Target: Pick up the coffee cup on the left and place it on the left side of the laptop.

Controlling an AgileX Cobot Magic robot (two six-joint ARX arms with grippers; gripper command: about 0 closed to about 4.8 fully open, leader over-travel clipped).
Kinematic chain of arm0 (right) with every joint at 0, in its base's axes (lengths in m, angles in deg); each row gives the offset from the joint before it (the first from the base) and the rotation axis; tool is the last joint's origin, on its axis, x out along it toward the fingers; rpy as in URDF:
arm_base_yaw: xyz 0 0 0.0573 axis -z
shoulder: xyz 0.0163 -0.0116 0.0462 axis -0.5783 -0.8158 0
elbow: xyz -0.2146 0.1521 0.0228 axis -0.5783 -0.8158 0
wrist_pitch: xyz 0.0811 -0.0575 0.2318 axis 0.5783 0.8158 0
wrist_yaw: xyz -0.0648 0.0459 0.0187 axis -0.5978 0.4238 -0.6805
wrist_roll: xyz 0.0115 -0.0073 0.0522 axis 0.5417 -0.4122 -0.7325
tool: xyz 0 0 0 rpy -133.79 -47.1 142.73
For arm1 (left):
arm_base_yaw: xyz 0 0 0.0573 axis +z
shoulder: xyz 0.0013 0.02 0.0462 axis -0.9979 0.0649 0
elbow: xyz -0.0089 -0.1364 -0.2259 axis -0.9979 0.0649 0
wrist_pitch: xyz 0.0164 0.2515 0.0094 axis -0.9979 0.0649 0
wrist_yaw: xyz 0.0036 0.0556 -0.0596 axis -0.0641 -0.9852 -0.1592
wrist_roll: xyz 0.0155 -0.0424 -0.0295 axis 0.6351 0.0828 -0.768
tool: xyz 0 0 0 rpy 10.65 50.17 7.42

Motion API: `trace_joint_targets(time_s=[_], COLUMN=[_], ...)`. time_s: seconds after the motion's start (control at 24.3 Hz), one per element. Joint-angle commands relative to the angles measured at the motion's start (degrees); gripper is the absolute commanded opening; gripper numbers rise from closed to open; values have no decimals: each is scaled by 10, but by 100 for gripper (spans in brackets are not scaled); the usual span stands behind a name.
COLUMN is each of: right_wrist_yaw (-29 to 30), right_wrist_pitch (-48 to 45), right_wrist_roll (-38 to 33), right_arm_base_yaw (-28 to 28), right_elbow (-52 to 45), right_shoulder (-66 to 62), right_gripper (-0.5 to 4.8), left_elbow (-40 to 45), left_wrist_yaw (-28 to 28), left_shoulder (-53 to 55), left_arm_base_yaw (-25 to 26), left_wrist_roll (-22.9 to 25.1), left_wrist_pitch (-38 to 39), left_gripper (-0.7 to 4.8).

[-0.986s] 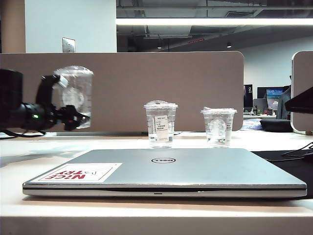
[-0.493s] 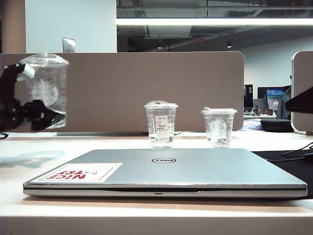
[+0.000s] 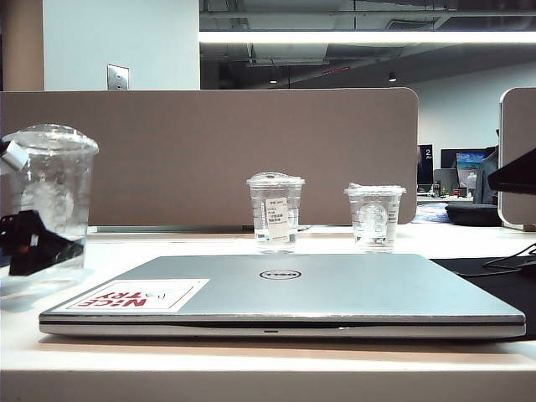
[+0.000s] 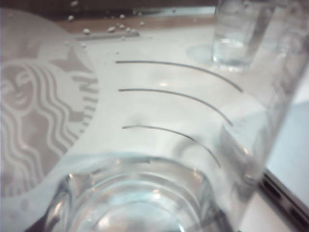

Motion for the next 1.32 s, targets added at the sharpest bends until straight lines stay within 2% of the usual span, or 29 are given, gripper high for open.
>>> trace_joint_targets(time_s=[0.04,0.25,0.41,0.49,0.66,0.82,0.95,1.03,1.27,1.32], right_wrist_yaw=[-1,-1,-1,-1,-1,-1,-1,0,-1,-1], right_wrist_pitch=[-10,-10,-10,-10,-10,-10,-10,-10,-10,-10], right_wrist_roll=[0,0,0,0,0,0,0,0,0,0], right_arm_base_yaw=[0,0,0,0,0,0,-1,-3,-3,-3], right_elbow=[-2,-2,-2,-2,-2,-2,-2,-2,-2,-2], right_shoulder=[0,0,0,0,0,0,0,0,0,0], right_gripper=[-5,-5,-5,-5,-5,-5,-5,-5,-5,-5], left_elbow=[19,31,31,31,31,31,32,32,67,85], left_wrist_yaw=[-3,-9,-52,-51,-50,-50,-25,-14,-20,-40], left_shoulder=[-7,-7,-7,-7,-7,-7,-7,-7,-14,-26], left_arm_base_yaw=[1,1,1,1,1,1,1,1,1,1], left_wrist_roll=[4,16,18,17,17,17,17,13,13,13], left_wrist_pitch=[-24,-24,-3,3,4,11,13,12,-20,-21], left_gripper=[332,332,345,353,409,409,415,479,479,479])
